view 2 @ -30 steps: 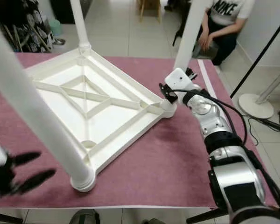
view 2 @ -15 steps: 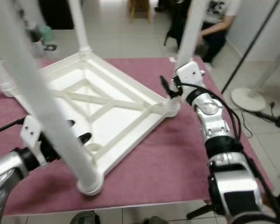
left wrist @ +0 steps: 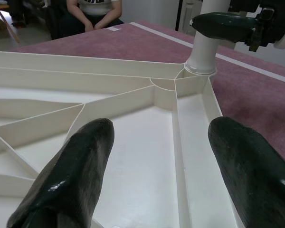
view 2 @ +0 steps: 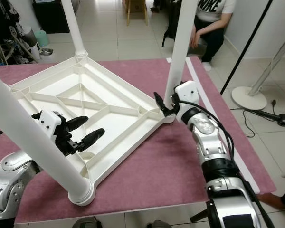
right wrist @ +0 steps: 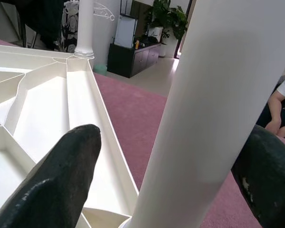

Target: Building children table

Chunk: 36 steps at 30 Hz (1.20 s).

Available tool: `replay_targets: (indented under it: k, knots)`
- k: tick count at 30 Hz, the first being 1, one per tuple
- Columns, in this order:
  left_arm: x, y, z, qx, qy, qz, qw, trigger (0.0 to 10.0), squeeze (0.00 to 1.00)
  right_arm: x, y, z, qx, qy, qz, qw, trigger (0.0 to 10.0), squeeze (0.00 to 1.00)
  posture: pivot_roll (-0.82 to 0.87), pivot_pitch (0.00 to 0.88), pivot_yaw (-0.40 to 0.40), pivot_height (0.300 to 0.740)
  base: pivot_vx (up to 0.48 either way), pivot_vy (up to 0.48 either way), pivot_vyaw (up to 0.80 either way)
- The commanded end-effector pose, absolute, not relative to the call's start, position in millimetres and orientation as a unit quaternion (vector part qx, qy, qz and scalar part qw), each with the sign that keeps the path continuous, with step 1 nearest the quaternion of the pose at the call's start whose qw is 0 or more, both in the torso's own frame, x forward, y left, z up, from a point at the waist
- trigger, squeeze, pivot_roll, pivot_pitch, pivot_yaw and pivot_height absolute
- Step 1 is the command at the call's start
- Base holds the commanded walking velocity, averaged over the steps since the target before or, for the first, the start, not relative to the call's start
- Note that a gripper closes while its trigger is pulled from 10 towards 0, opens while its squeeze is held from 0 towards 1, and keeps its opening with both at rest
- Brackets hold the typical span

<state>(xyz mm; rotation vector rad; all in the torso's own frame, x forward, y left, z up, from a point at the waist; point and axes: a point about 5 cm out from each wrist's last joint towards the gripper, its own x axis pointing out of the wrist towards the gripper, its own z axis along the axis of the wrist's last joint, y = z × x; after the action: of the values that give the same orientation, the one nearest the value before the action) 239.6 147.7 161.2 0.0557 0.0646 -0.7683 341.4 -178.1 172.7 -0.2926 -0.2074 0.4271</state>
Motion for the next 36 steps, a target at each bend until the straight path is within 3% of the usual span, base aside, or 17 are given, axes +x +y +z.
replay_targets:
  k: [1,2,3,4,6,7,14,19,20,21,23,26,30,36]
  knots:
    - [247,159,157,0.036,0.043,-0.274,0.96,10.0,0.0,331,-180,160,-0.142,-0.077,0.225,0.961,10.0,0.0,0.08,0.0,0.067,0.74,0.0,0.0,0.0]
    - [248,159,156,0.036,0.045,-0.275,0.96,10.0,0.0,323,-186,155,-0.139,-0.067,0.221,0.963,10.0,0.0,0.08,0.0,0.069,0.74,0.0,0.0,0.0]
    - [249,158,155,0.036,0.047,-0.276,0.959,10.0,0.0,317,-191,151,-0.138,-0.059,0.22,0.964,10.0,0.88,0.07,0.0,0.074,0.74,0.0,0.0,0.0]
    - [250,158,153,0.039,0.051,-0.278,0.959,10.0,0.0,311,-200,147,-0.144,-0.052,0.209,0.966,10.0,1.0,0.06,0.0,0.086,0.74,0.0,0.0,0.0]
    - [251,158,152,0.04,0.054,-0.279,0.958,10.0,0.0,309,-204,146,-0.148,-0.049,0.202,0.967,10.0,1.0,0.06,0.0,0.086,0.74,0.0,0.0,0.0]
    - [252,159,151,0.041,0.056,-0.28,0.957,10.0,0.0,303,-210,147,-0.155,-0.048,0.193,0.968,10.0,0.0,0.04,0.0,0.098,0.74,0.0,0.0,0.0]
    - [257,160,148,0.047,0.061,-0.276,0.958,10.0,0.0,280,-221,148,-0.165,-0.048,0.175,0.969,10.0,0.0,0.02,0.0,0.108,0.74,0.0,0.0,0.0]
    - [263,166,149,0.055,0.06,-0.255,0.963,10.0,0.0,268,-196,146,-0.096,-0.041,0.216,0.971,10.0,0.0,0.02,0.0,0.114,0.74,0.0,0.0,0.0]
    - [271,174,147,0.123,0.065,-0.243,0.96,10.0,0.0,262,-146,138,-0.036,-0.033,0.286,0.957,10.0,0.0,0.02,0.0,0.098,0.74,0.0,0.0,0.0]
    - [271,174,147,0.123,0.065,-0.243,0.96,10.0,0.0,262,-146,138,-0.036,-0.033,0.286,0.957,10.0,0.0,0.02,0.0,0.098,0.74,0.0,0.0,0.0]
    - [277,181,145,0.162,0.073,-0.227,0.958,10.0,0.0,257,-116,133,-0.018,-0.026,0.328,0.944,10.0,0.0,0.02,0.0,0.096,0.74,0.0,0.0,0.0]
    - [284,189,144,0.186,0.091,-0.21,0.956,10.0,0.0,254,-95,126,-0.026,-0.013,0.356,0.934,10.0,0.0,0.02,0.0,0.083,0.74,0.0,0.0,0.0]
    - [289,199,147,0.219,0.096,-0.21,0.948,10.0,0.0,254,-86,119,-0.036,0.007,0.361,0.932,10.0,0.0,0.04,0.0,0.042,0.74,0.0,0.0,0.0]
    - [306,227,160,0.337,0.103,-0.19,0.916,10.0,0.0,252,-90,110,-0.062,0.034,0.357,0.931,10.0,0.0,0.05,0.0,0.024,0.74,0.0,0.0,0.0]
